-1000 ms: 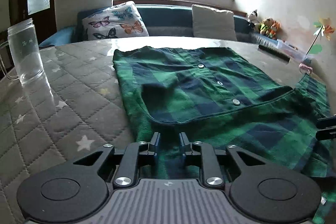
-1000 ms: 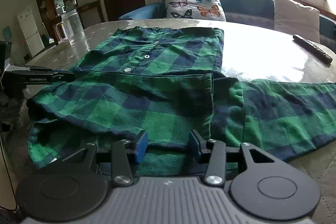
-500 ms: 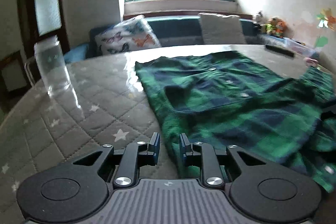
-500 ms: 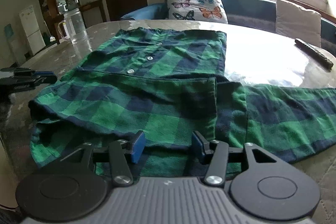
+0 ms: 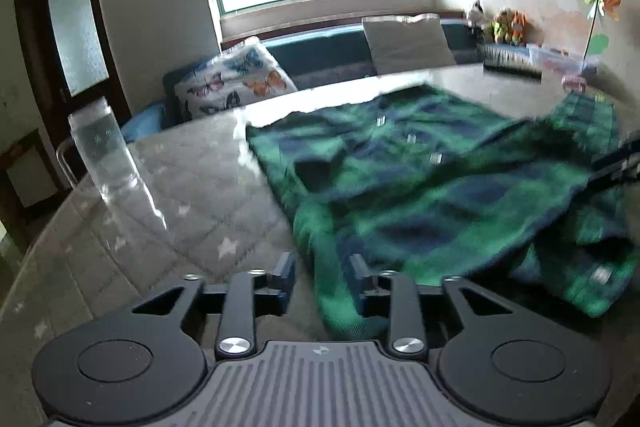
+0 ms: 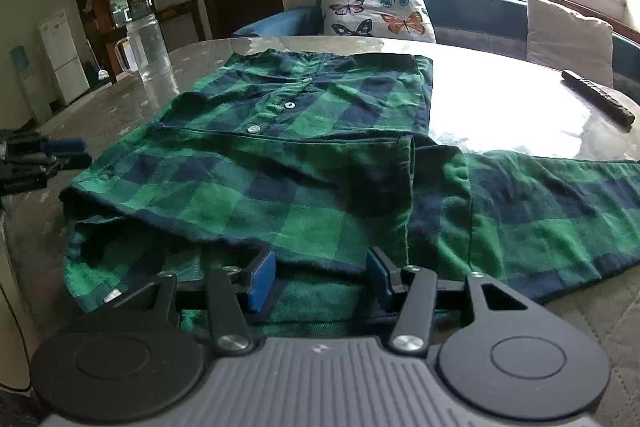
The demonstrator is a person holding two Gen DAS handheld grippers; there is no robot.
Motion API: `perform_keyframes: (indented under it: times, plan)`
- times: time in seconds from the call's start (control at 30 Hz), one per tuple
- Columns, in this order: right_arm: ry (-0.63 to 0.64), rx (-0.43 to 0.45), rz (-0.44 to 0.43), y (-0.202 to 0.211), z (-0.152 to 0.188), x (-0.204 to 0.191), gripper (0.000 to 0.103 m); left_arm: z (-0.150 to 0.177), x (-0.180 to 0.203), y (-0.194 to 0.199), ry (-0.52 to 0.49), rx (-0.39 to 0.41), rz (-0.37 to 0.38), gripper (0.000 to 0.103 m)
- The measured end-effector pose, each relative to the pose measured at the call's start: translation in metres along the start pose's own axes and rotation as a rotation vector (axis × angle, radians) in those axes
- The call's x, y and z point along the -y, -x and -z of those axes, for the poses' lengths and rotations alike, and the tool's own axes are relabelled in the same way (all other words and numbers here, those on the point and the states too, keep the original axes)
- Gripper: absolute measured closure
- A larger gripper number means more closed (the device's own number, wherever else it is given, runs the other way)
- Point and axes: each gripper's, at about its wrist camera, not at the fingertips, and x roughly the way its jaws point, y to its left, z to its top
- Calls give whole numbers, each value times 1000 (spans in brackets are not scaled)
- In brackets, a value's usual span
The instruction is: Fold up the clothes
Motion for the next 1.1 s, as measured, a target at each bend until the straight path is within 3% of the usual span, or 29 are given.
perform_keyframes:
  times: [0.17, 0.5, 0.73, 1.1]
  plan:
    - [-55, 42, 2, 21, 1, 13, 52, -20, 26, -4, -13, 26, 57, 51]
    - [-179, 85, 287, 27, -7, 117, 52, -53, 98, -36, -69, 25, 213, 47]
    - [-208, 50, 361, 2, -9, 166, 53, -67, 148, -60, -131, -16, 288, 47]
    - [-297, 75, 485, 1, -12, 242, 53, -79, 190, -87, -150, -70, 322, 47]
